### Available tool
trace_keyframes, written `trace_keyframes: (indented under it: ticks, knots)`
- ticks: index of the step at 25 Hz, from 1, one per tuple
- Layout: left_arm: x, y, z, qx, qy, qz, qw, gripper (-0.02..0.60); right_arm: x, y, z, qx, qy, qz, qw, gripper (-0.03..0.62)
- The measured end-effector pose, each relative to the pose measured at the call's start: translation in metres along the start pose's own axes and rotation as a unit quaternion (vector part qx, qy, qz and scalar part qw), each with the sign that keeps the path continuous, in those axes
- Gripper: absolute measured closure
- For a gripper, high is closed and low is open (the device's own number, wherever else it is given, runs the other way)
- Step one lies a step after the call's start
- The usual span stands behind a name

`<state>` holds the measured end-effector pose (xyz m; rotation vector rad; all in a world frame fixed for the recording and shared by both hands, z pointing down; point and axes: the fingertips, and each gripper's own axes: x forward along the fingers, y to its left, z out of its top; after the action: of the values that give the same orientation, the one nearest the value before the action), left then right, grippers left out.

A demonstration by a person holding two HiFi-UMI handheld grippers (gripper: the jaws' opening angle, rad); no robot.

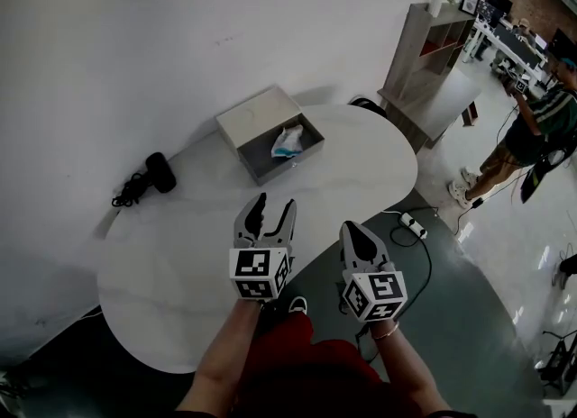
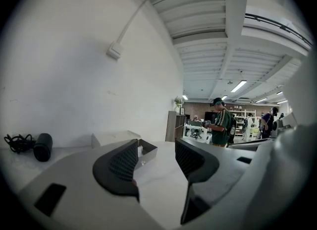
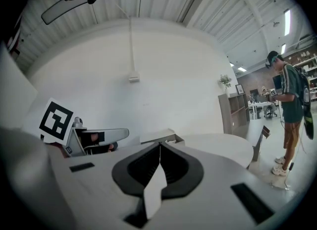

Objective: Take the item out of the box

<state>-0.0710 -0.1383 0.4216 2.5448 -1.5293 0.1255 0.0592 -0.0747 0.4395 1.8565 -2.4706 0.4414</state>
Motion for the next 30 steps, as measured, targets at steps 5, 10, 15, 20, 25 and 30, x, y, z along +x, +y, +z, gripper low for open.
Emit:
trace_keyframes:
  ticks: [5, 10, 15, 20, 25, 30]
  knots:
    - [0.015, 0.011, -0.003, 0.01, 0.016, 0.001, 0.9998, 0.367, 0.016, 0.001, 0.001, 0.0, 0.006, -0.005, 1.0, 0.579]
    - [0.031, 0.019, -0.005, 0.004, 0.028, -0.005, 0.9996, 0.367, 0.028, 0.001, 0.004, -0.003, 0.009, -0.016, 1.0, 0.579]
    - [0.049, 0.024, 0.0, 0.015, 0.035, -0.016, 0.9991, 0.367, 0.035, -0.003, 0.011, -0.008, 0.005, -0.03, 1.0, 0.579]
    - [0.069, 0.03, 0.0, 0.026, 0.047, -0.017, 0.9984, 0.367, 0.04, -0.012, 0.01, -0.007, 0.007, -0.043, 0.999, 0.579]
    - [0.09, 0.038, -0.004, 0.037, 0.058, -0.015, 0.9975, 0.367, 0.055, -0.019, 0.011, -0.006, 0.01, -0.036, 0.999, 0.579]
    - [0.115, 0.045, -0.013, 0.049, 0.077, -0.003, 0.9958, 0.367, 0.076, -0.031, 0.017, -0.006, 0.015, -0.018, 1.0, 0.579]
